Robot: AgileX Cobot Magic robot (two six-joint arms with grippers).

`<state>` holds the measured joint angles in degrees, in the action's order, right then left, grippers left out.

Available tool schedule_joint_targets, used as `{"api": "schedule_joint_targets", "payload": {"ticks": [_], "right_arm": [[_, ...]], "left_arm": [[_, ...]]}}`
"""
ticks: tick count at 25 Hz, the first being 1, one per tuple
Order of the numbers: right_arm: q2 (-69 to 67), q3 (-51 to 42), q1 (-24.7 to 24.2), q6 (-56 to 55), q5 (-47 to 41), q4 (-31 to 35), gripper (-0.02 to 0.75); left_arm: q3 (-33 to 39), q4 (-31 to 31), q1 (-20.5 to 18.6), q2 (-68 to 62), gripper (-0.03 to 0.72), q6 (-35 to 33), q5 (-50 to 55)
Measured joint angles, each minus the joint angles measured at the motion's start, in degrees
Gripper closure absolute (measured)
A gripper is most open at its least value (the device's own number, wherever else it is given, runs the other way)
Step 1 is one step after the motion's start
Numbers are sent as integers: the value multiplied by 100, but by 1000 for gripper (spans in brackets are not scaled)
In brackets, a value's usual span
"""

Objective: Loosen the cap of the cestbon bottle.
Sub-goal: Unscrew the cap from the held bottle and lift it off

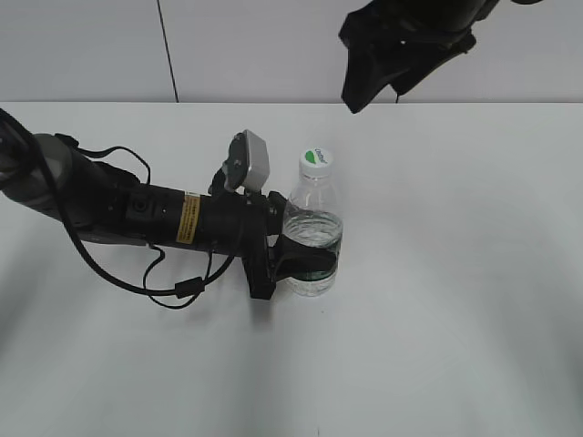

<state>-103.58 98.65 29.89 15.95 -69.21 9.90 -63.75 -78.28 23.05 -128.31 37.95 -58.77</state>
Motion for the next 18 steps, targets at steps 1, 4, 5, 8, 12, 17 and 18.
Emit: {"api": "schedule_joint_targets", "payload": {"ticks": [1, 4, 5, 8, 12, 17, 18], "right_arm": [[-54, 56, 74, 0, 0, 0, 251], [-151, 139, 288, 0, -11, 0, 251], [-185, 144, 342, 0, -13, 0, 251], [-368, 150, 426, -5, -24, 0, 251], [-571, 150, 496, -18, -30, -5, 251], [-646, 150, 509, -30, -36, 0, 251], [-694, 150, 509, -30, -36, 5, 251]], "left_arm": [[0, 0, 0, 0, 319, 0, 1], [0, 5, 0, 0, 319, 0, 6], [0, 5, 0, 0, 319, 0, 6], [0, 11, 0, 0, 319, 0, 19], [0, 22, 0, 0, 319, 0, 19], [0, 41, 0, 0, 319, 0, 60], [0, 43, 0, 0, 319, 0, 60]]}}
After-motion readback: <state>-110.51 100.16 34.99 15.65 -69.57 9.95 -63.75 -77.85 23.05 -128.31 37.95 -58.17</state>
